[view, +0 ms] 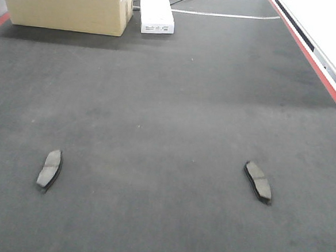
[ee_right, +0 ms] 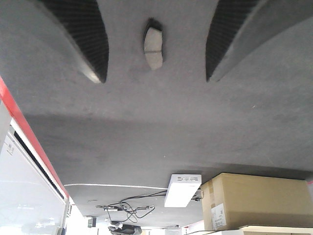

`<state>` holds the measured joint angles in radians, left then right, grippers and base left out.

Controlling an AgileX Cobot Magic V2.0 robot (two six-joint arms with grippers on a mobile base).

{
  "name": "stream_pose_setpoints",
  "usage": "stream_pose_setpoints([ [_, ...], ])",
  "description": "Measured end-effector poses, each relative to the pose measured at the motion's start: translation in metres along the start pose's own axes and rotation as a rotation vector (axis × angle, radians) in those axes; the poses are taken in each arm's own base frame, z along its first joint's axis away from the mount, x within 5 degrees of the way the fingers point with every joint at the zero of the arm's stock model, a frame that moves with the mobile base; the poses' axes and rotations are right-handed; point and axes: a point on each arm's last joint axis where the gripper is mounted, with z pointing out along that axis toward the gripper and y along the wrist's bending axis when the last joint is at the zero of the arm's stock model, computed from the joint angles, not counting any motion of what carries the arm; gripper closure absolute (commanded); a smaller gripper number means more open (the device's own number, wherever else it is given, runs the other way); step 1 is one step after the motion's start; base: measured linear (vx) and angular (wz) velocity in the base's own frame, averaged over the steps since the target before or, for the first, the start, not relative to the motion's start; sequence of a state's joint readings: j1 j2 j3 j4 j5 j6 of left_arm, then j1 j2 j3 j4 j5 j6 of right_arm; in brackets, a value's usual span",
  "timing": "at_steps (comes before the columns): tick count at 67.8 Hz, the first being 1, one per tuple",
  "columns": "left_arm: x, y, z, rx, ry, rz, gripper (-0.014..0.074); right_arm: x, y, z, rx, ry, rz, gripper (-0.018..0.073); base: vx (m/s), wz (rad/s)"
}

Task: Move and align brake pads A on conveyor
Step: 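Back the base away from the conveyor and turn toward the aisle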

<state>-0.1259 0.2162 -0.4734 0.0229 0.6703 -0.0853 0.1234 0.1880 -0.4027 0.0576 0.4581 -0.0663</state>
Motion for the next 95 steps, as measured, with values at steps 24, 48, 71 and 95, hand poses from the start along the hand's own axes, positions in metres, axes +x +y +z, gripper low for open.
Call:
stream_pose_setpoints([
  [24, 0.0000, 0.0000, 0.0000, 0.000, 0.000, 0.000, 0.0094, 0.0000, 0.0000, 0.0000, 0.000, 0.000, 0.000, 0.0144, -0.29, -0.04],
  [48, 0.0000, 0.0000, 0.0000, 0.000, 0.000, 0.000, 0.0094, 0.0000, 0.0000, 0.0000, 0.000, 0.000, 0.000, 0.0144, -0.40, 0.04],
  [71, 0.0000, 0.0000, 0.0000, 0.000, 0.000, 0.000, 0.0094, 0.0000, 0.0000, 0.0000, 0.000, 0.000, 0.000, 0.0144, -0.42, 0.02],
  [95, 0.0000, 0.0000, 0.0000, 0.000, 0.000, 0.000, 0.0094, 0.0000, 0.0000, 0.0000, 0.000, 0.000, 0.000, 0.0144, -0.33, -0.03],
])
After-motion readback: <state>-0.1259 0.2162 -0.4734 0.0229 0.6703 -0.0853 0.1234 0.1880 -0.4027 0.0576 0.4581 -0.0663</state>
